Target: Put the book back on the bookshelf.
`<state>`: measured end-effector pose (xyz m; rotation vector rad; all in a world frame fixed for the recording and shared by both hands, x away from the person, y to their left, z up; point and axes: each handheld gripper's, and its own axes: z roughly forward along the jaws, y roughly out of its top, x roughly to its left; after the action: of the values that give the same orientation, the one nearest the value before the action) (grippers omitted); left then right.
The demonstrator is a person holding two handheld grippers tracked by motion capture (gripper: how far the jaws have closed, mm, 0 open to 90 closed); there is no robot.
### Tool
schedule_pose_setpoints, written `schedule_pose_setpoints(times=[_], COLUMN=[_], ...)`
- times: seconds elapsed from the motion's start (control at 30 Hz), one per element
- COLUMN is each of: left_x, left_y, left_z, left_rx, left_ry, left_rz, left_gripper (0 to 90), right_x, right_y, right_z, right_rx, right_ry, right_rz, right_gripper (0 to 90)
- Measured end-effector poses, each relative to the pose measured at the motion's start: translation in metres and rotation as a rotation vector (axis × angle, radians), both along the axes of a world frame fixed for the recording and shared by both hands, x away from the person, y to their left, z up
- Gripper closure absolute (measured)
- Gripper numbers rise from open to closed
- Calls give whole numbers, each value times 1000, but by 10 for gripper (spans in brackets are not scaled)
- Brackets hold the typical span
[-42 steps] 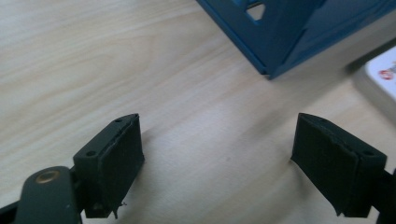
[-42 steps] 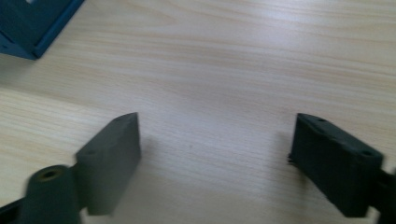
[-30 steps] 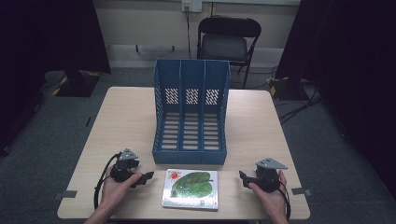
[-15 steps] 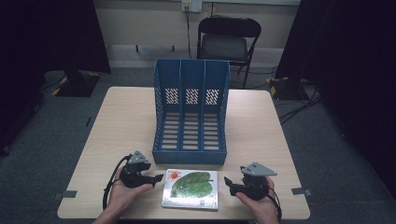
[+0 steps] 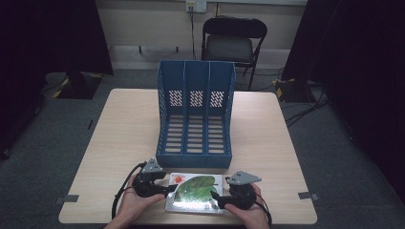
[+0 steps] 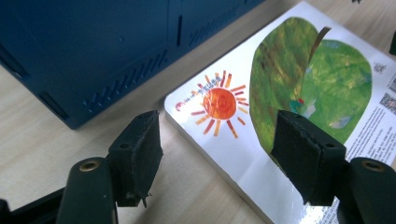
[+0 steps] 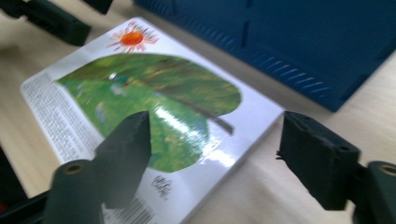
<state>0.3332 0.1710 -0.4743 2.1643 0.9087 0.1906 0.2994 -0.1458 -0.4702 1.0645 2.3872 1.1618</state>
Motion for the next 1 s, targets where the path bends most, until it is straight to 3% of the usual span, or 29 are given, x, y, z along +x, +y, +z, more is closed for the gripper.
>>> schedule_pose_setpoints(times=[0.07, 0.1, 0.13, 0.17, 0.3, 0.33, 0.47, 0.57, 0.67, 0.77, 0.8, 0.87, 1.0], left_x=[0, 0, 1, 4, 9, 13, 14, 13, 14, 14, 14, 14, 16], left_y=[-4, -4, -4, -4, -3, -1, -2, -5, -4, -3, -3, -3, -2], left_z=[-4, -4, -4, -6, -9, -11, -11, -13, -13, -13, -13, -13, -14], left_rx=[-17, -17, 11, 3, 9, -8, -19, -34, -38, -32, -32, -31, -36], left_ry=[32, 32, 22, 31, 44, 63, 68, 72, 74, 71, 71, 71, 62], left_rz=[-2, -2, -9, 5, 22, 26, 25, 9, 21, 35, 35, 35, 29], left_gripper=[328, 329, 329, 362, 335, 328, 336, 426, 405, 378, 378, 378, 362], right_x=[0, 1, 1, 3, 6, 6, 6, 5, 4, 3, 3, 1, 0], right_y=[1, 2, 2, 3, 3, 3, 5, 7, 9, 9, 9, 14, 17], right_z=[-2, -3, -3, -7, -13, -13, -13, -13, -14, -14, -14, -15, -15], right_rx=[16, 17, 17, -10, -28, -20, -33, -28, -31, -17, -17, -21, -44], right_ry=[9, 13, 13, 28, 63, 69, 49, 55, 55, 55, 55, 54, 47], right_rz=[48, 49, 49, 54, 32, 33, 35, 43, 63, 105, 105, 98, 108], right_gripper=[333, 335, 335, 358, 355, 350, 350, 312, 274, 301, 301, 207, 203])
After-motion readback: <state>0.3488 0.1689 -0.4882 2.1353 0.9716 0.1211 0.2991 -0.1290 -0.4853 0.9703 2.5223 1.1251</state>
